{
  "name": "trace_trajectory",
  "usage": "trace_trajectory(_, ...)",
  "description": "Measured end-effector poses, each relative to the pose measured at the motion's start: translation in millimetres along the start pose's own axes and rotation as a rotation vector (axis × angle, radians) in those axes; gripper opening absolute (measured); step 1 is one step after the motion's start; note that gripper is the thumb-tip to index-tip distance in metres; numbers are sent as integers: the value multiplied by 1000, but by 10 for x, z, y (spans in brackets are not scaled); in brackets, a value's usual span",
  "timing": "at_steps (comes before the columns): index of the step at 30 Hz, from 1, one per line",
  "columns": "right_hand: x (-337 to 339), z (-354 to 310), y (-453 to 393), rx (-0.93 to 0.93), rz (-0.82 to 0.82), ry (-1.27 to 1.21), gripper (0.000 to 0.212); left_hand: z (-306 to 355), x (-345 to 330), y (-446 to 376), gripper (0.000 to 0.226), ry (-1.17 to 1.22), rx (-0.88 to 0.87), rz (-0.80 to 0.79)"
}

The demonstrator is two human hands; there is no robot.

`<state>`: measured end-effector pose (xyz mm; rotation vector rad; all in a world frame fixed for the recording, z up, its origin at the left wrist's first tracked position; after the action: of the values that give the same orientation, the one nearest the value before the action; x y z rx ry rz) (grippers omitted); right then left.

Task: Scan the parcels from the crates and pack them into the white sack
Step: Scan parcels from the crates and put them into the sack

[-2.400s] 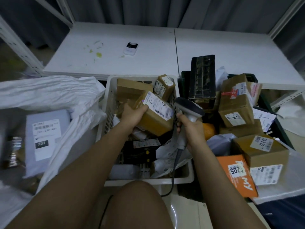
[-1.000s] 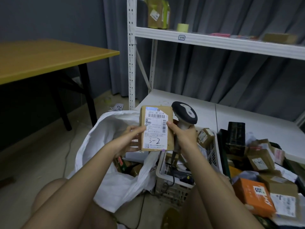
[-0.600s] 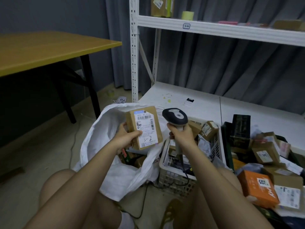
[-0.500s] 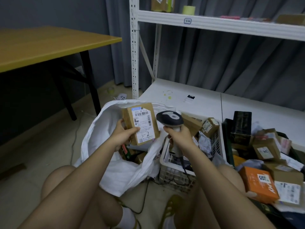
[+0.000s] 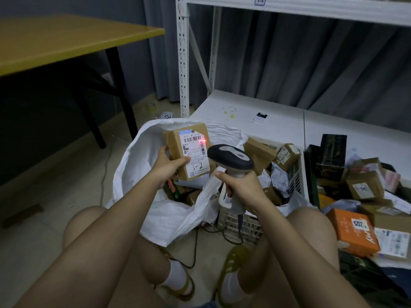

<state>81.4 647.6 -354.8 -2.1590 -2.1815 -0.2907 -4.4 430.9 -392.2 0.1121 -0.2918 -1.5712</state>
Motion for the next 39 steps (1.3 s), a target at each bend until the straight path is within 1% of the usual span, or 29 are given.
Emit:
trace_trajectory(5, 31, -61, 25, 33, 17, -13, 30, -44, 14, -33, 92, -18, 1, -8)
trace_trajectory(12, 41, -51, 0, 16, 1, 21, 26, -90, 33, -60, 92, -26, 11, -4)
trace_trajectory(18, 43, -9, -44, 15, 7, -18, 25, -144, 57, -75, 89, -32, 21, 10)
trace_trajectory(20, 52, 13, -68, -5, 27, -60, 24, -160, 90, -71, 88, -38, 21, 37)
trace_trajectory(22, 85, 75, -115, -47, 79, -141, 24, -177, 149, -71, 87, -65, 9, 111)
trace_trajectory(25, 151, 172, -185, -85, 154, -249, 27, -207, 252, -114, 81, -183, 16, 228)
trace_trajectory(30, 241, 237, -282, -91, 214, -313, 19, -145, 258, -268, 67, -406, 43, 309)
trace_trajectory(34, 312, 266, -400, -88, 236, -312, 15, 22, 79, -402, 60, -516, -29, 320)
trace_trajectory(37, 374, 315, -497, -89, 240, -309, 16, 95, -79, -580, 63, -742, -123, 308)
trace_trajectory(39, 408, 351, -571, -99, 238, -300, 18, 77, -228, -712, 63, -882, -196, 235)
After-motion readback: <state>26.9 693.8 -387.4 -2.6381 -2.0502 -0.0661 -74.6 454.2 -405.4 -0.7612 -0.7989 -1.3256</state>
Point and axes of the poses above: each hand's wrist, its own y-axis away from the middle knuckle, its own x-axis out of the back of the hand, z = x × y, the point moved 5 cm from there along -y, towards the middle knuckle, and after that the axes turned 3 degrees about -z, right-handed, at the moved point
